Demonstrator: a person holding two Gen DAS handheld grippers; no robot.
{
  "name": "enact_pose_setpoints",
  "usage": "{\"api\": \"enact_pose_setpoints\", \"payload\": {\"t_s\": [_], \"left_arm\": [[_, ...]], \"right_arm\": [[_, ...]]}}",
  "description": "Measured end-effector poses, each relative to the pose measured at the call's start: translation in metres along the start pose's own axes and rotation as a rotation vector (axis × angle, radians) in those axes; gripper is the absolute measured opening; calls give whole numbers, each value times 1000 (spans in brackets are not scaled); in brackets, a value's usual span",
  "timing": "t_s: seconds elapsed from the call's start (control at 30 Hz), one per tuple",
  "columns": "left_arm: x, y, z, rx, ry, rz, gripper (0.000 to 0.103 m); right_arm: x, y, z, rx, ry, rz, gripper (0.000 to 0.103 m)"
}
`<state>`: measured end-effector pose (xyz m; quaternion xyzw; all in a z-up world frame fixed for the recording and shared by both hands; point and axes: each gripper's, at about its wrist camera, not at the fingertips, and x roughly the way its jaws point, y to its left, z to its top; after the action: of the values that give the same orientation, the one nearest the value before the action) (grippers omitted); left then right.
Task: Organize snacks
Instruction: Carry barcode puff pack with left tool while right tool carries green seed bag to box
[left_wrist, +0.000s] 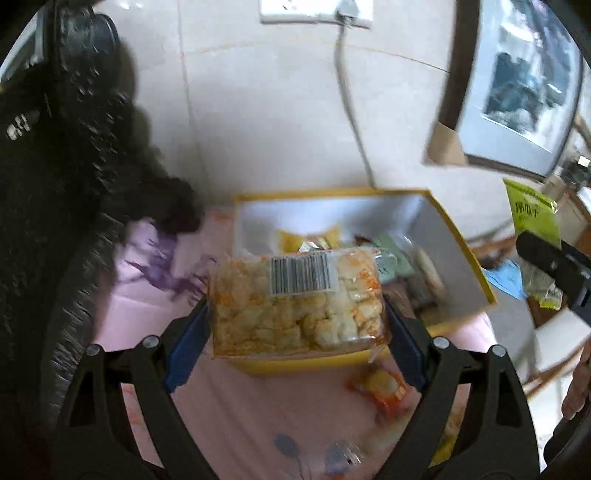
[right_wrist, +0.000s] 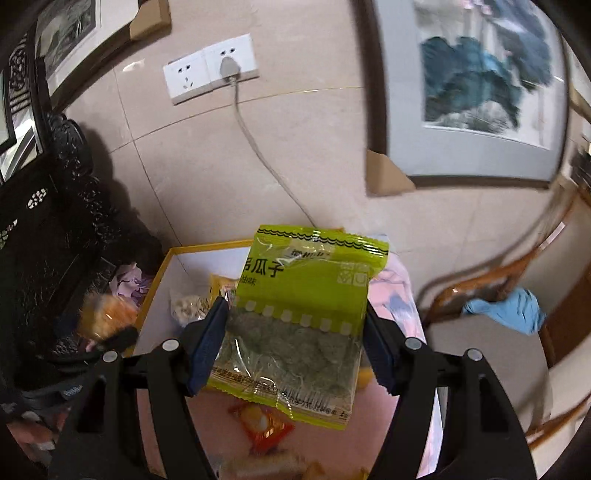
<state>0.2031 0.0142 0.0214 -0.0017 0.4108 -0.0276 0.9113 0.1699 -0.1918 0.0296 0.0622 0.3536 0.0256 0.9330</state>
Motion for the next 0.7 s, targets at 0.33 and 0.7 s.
{"api": "enact_pose_setpoints", "payload": {"t_s": [0.33, 0.7], "left_arm": [[40, 4, 25, -13, 49, 62, 88], [38, 5, 2, 71, 51, 108, 101]], "right_arm": [[60, -5, 22, -16, 63, 5, 69], [55, 10, 4, -238, 86, 9, 102]]}}
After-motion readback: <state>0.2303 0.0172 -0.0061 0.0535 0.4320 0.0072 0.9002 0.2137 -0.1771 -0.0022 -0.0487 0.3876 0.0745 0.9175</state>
